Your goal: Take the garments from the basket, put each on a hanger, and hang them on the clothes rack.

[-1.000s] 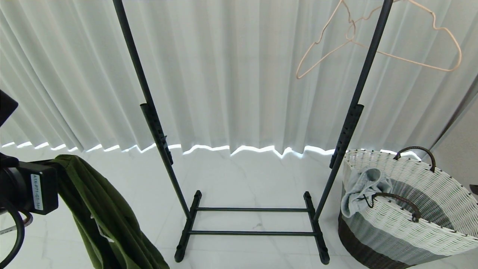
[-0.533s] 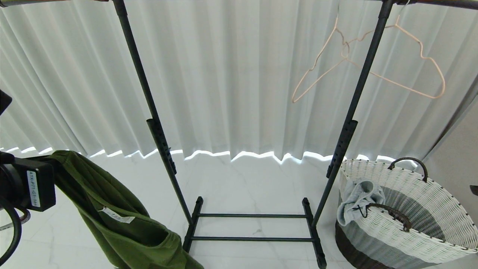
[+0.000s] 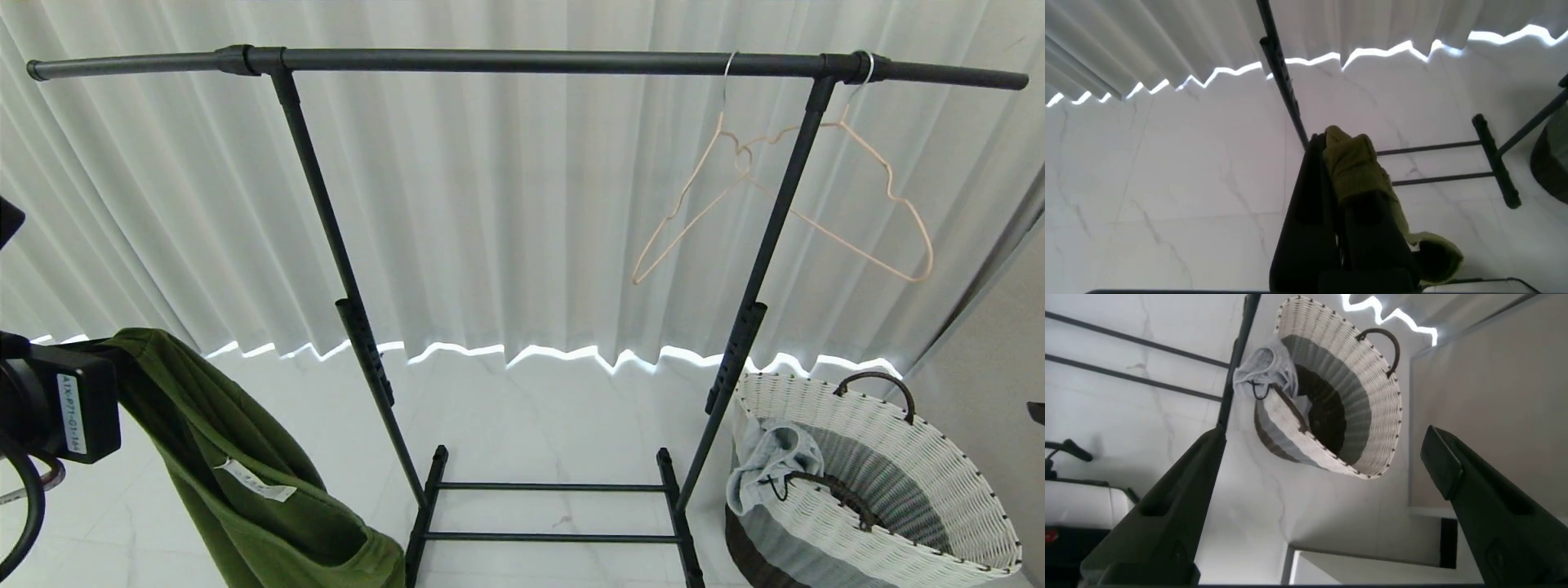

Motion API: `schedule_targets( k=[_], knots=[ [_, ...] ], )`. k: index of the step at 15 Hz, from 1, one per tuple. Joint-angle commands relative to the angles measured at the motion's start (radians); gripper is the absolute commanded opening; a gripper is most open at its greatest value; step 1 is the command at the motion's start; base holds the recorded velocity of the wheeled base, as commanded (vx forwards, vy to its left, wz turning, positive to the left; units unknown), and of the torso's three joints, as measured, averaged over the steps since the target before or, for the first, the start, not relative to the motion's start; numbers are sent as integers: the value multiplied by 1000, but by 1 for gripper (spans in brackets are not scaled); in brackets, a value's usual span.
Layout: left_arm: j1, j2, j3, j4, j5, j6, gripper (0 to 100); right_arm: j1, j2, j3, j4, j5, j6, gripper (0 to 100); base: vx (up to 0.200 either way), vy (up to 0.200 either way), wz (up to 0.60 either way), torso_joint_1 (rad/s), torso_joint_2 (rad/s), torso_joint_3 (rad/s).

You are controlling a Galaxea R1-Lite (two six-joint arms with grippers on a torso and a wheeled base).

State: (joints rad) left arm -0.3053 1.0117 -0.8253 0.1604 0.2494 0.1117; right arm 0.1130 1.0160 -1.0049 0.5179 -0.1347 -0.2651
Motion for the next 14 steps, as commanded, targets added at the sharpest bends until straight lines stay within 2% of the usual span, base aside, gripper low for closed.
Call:
schedule_targets(
  k=[1, 3, 6, 7, 13, 14],
  knots=[
    [-1, -7, -1, -1, -9, 0, 0, 1, 4, 2, 1, 0, 0, 100, 0, 0, 0, 217, -496, -271],
    [-1, -18, 0, -1, -30, 3, 0, 1, 7, 2, 1, -3, 0, 100, 0, 0, 0, 210, -469, -261],
    [0, -18, 11, -1, -30, 43, 0, -1, 10, 9, 1, -6, -2, 100, 0, 0, 0, 72, -147, -85],
    [0, -16, 8, -1, -30, 45, 0, -1, 9, 9, 1, -8, -2, 100, 200, 0, 0, 27, -41, -22],
    [0, -18, 12, -1, -30, 45, 0, -9, 9, 8, 1, -6, -2, 100, 200, -200, 0, 9, -7, -6],
    [0, -18, 12, -1, -30, 46, 0, -7, 9, 8, 1, -6, -2, 100, 200, 0, 0, -7, 2, 2]
  ],
)
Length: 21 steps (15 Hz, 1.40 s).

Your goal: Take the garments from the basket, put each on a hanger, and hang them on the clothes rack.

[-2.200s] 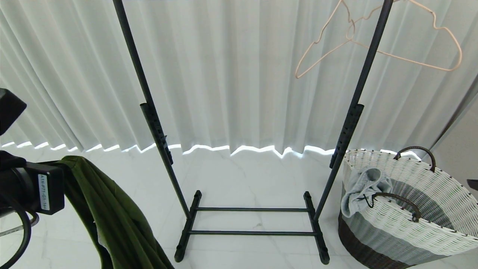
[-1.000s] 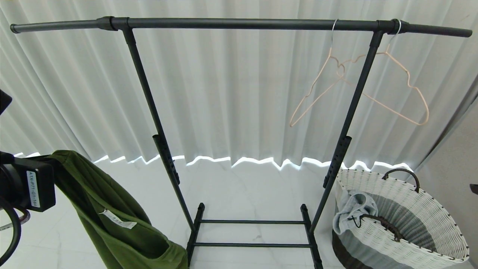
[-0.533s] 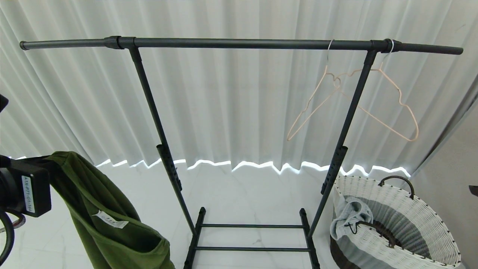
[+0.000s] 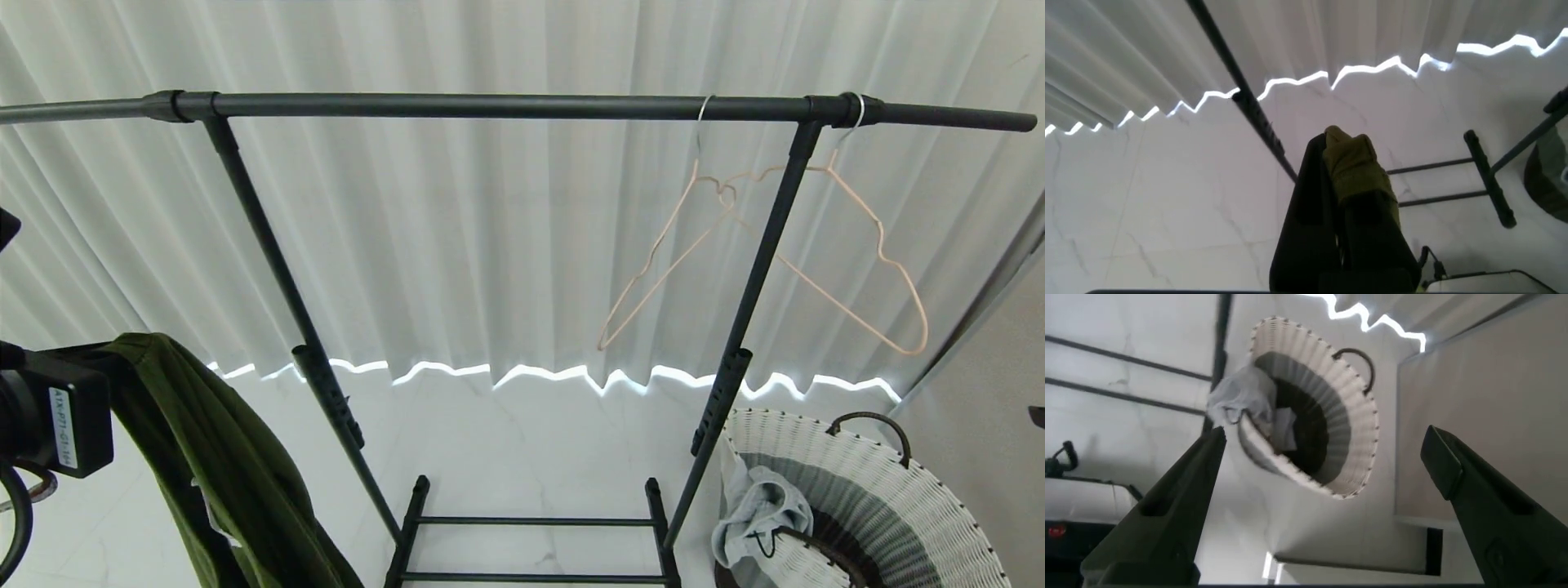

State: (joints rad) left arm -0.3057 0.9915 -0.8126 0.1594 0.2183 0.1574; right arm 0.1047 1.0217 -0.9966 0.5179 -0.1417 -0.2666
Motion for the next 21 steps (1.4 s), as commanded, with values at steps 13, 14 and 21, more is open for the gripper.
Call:
schedule_targets(
  k=[13, 14, 21],
  knots=[
    [0, 1, -7, 0, -2, 7, 0, 1, 141, 21, -360, 166, 92, 100, 31, 0, 0, 1, 0, 0],
    [0, 1, -7, 0, -2, 7, 0, 1, 149, 15, -360, 166, 92, 100, 200, 0, 0, 7, 7, 2],
    [-1, 4, 0, 0, -2, 7, 0, 3, 186, -8, -354, 168, 93, 100, 86, 0, 0, -2, 0, 4]
  ],
)
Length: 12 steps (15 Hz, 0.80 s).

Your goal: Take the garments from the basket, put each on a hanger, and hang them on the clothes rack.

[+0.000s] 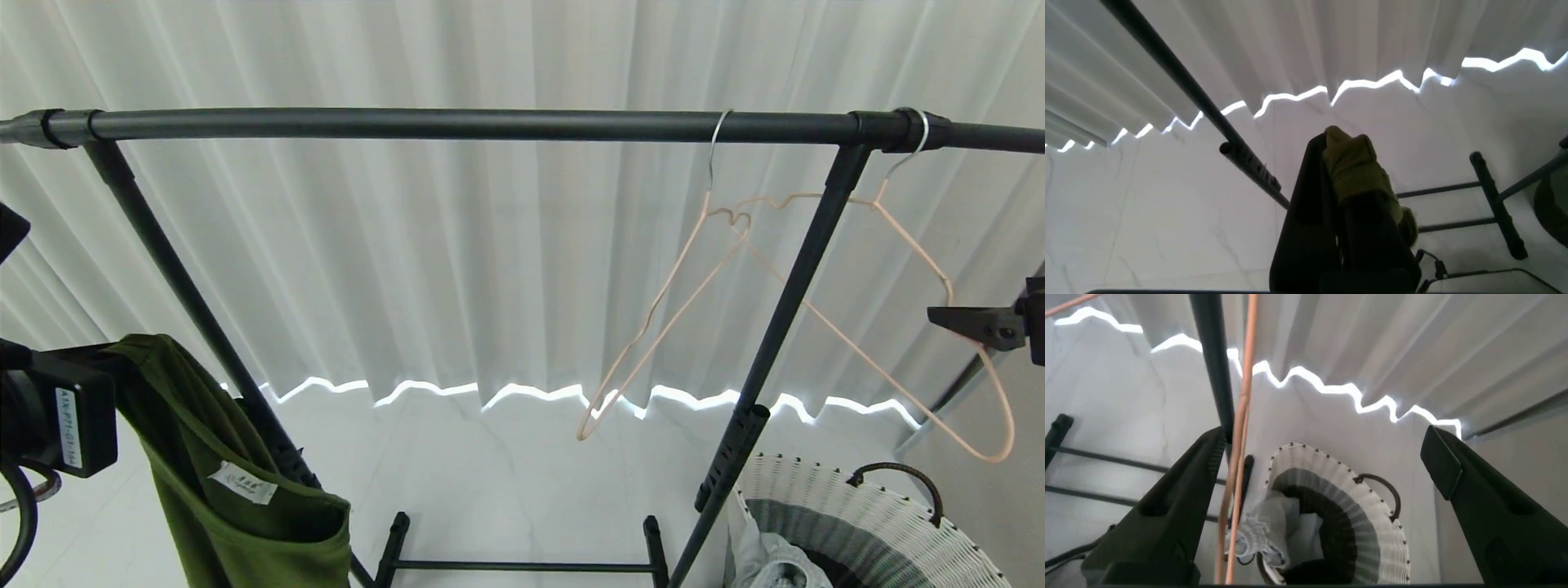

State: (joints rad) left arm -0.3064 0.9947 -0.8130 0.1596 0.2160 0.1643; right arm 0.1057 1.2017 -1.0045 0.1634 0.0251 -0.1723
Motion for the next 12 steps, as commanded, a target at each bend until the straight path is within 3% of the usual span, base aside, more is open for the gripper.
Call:
schedule_targets(
  k=[1, 7, 10, 12],
  knots=[
    [0, 1, 0, 0, 0, 0, 0, 6, 15, -2, 1, 1, 7, 100, 0, 0, 0, 0, 0, 0],
    [1, -5, 3, 0, 0, 0, 0, 81, 150, -83, 5, -11, 76, 100, 0, 0, 0, 0, 0, 0],
    [0, -8, 2, 0, 0, 0, 0, 121, 225, -149, 96, -88, 136, 100, 0, 0, 0, 0, 0, 0],
    [0, -13, 3, 0, 0, 0, 0, 135, 251, -180, 102, -91, 212, 100, 0, 0, 0, 0, 0, 0]
  ],
)
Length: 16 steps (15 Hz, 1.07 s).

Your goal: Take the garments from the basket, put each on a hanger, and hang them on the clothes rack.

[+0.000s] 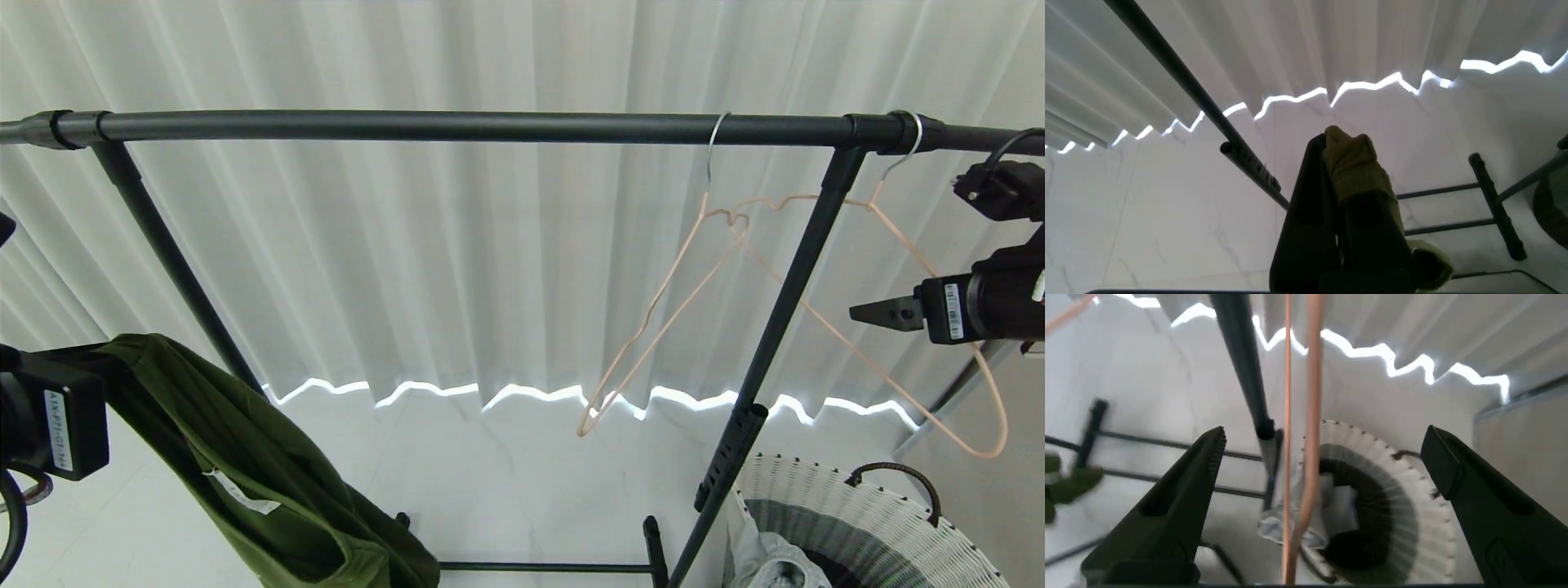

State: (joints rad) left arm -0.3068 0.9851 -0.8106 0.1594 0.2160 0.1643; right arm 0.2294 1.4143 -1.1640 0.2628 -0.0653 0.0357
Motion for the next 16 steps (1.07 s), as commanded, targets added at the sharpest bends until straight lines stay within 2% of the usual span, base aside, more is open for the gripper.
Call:
schedule_targets(
  k=[1, 4, 5, 16],
  knots=[
    [0, -3, 1, 0, 0, 0, 0, 15, 46, -31, 4, -1, 30, 100, 0, 0, 0, 0, 0, 0],
    [-11, -2, 1, 0, 0, 0, 0, 15, 43, -26, 4, -1, 41, 100, 0, 0, 0, 0, 0, 0],
    [-15, -2, 1, 0, 0, 0, 0, 15, 43, -28, 4, -1, 44, 0, 0, 0, 0, 0, 0, 0],
    [-21, -3, 2, 0, 0, 0, 0, 15, 9, -23, 6, -5, 56, 0, 0, 0, 0, 0, 0, 0]
  ],
)
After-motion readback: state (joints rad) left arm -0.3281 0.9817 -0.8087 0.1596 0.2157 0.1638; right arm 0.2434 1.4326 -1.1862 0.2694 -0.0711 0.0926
